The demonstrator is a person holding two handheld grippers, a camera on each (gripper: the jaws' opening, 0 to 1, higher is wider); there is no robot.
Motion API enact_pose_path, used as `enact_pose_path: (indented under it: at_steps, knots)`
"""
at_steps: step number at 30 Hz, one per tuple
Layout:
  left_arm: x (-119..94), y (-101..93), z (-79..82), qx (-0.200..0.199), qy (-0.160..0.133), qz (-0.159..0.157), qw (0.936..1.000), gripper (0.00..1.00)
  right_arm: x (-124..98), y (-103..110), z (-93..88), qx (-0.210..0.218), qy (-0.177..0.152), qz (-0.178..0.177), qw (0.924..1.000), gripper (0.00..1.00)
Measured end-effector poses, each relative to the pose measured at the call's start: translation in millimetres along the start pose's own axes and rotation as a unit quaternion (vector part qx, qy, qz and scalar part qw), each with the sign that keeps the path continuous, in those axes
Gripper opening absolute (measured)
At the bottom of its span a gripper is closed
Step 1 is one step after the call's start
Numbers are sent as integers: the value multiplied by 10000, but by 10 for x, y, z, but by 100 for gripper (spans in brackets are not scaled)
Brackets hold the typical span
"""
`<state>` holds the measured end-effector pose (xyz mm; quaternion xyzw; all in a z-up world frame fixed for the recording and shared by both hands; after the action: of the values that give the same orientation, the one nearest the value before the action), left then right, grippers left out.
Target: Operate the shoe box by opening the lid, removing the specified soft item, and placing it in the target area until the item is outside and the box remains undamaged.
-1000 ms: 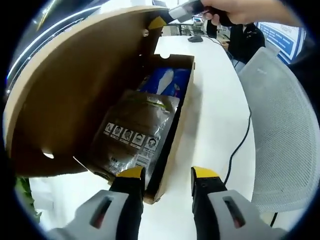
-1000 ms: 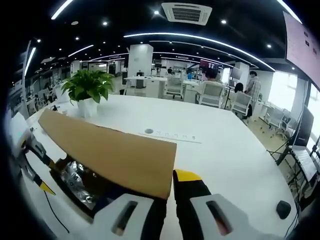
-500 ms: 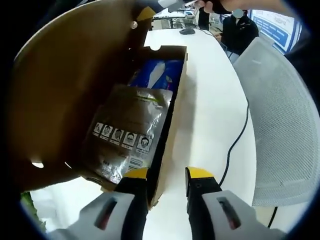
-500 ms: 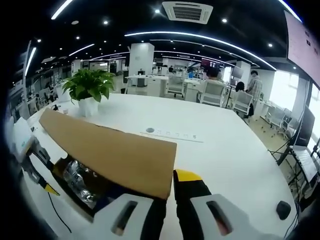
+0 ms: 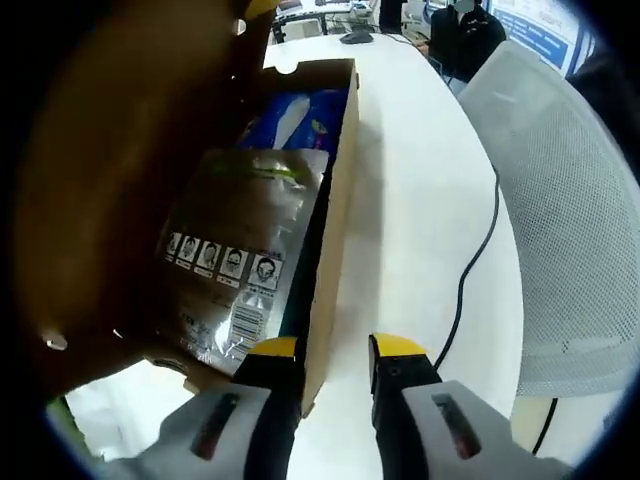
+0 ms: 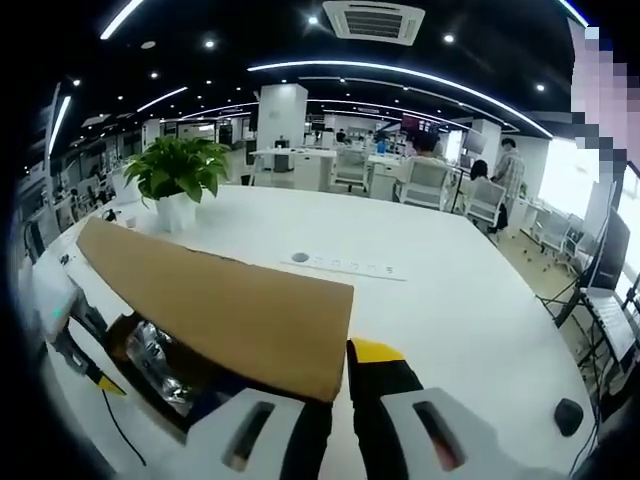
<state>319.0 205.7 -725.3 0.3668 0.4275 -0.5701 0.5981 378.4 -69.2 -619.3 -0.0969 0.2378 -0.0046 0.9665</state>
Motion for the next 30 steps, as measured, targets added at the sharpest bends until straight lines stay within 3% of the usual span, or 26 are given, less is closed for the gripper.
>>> enact_pose_path:
  at_steps: [2,3,6,10,14,19,23,30]
  knots:
    - [38,8,-38,106,52,21,9999,26,0,2,-3,24,9,7,10000,0]
    - [48,13,-24,354,47,95,9993,26,-2,2,-3,21,11,6,10000,0]
    - [101,-21,-48,560,377,167,9976,27,-5,-2,-15,27,28,22,10000,0]
    - [118,10,-43,382,357,82,9986,25,-12,1,-29,27,41,29,10000,0]
    - [114,22,-49,517,455,155,9975,20,-15,3,-40,29,60,32,10000,0]
    - [101,39,-45,464,362,212,9980,17,-12,5,-38,42,70,26,10000,0]
    - [108,38,-48,628,509,340,9961,14,-13,3,-34,38,79,23,10000,0]
    - [105,83,-43,488,507,445,9965,8,-30,6,-9,-65,-24,-14,10000,0]
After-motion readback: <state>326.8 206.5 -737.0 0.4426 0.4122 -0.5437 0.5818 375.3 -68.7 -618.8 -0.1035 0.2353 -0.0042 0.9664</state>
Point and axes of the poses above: the point that each gripper's makers call its tool centre point, and the gripper's own axes: x roughly forward along the fingers, y roughly to its left, z roughly out of its top, the point moved 6 cm from there along -x, roughly backward along the fingers, and after that the axes turned 9 degrees about -z, right-handed, at the moved point
